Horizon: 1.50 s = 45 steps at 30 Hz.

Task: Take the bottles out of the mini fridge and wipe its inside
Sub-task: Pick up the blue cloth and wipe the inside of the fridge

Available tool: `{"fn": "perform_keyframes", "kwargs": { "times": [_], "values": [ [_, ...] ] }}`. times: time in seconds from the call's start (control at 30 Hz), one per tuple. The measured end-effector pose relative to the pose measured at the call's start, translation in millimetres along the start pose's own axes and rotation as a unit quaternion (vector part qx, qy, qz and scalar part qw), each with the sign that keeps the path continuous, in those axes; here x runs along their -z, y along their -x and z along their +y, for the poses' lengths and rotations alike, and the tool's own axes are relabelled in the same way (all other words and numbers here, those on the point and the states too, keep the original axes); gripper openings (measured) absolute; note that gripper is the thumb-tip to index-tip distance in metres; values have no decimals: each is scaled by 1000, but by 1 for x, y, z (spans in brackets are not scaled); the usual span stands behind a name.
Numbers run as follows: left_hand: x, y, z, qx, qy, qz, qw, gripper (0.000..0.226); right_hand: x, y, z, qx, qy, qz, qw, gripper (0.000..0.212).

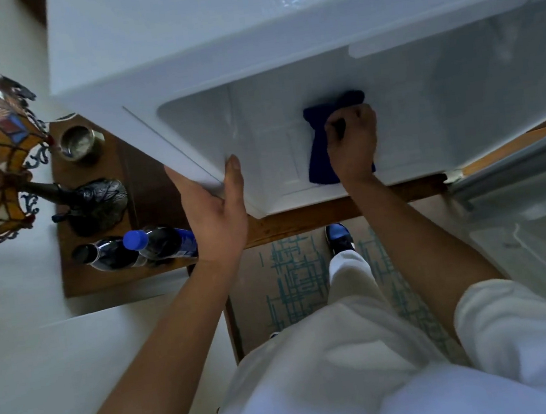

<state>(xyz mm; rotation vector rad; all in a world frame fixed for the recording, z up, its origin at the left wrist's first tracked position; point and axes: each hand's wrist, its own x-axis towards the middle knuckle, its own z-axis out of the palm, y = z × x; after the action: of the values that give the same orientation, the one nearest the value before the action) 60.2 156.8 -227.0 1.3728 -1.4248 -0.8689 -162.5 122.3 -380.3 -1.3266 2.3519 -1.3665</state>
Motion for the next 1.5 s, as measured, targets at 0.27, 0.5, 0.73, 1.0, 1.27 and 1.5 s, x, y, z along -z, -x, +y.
{"fn": "perform_keyframes", "kwargs": {
  "times": [0.27, 0.5, 0.73, 1.0, 1.27, 1.5],
  "values": [
    [-1, 1, 5, -7, -1, 5, 1000, 63, -30, 8, 16, 5, 153, -209, 966, 87],
    [-2, 1, 8, -9, -2, -1, 1000, 63, -27, 3, 21, 11, 236, -219, 947, 79],
    [-3, 2, 9, 6, 1, 0, 1000, 63, -21, -10, 13, 13, 250, -202, 947, 50],
    [0, 2, 9, 20, 4, -10, 1000, 63, -17, -27, -2, -83, 15, 46, 995, 36],
    [-2, 2, 5, 15, 15, 0, 1000, 61, -37, -22, 18, -84, 121, -34, 988, 43],
    [-4, 4, 13, 19, 31, 0, 999, 60, -34, -7, 12, -10, 168, -112, 979, 43]
  ]
}}
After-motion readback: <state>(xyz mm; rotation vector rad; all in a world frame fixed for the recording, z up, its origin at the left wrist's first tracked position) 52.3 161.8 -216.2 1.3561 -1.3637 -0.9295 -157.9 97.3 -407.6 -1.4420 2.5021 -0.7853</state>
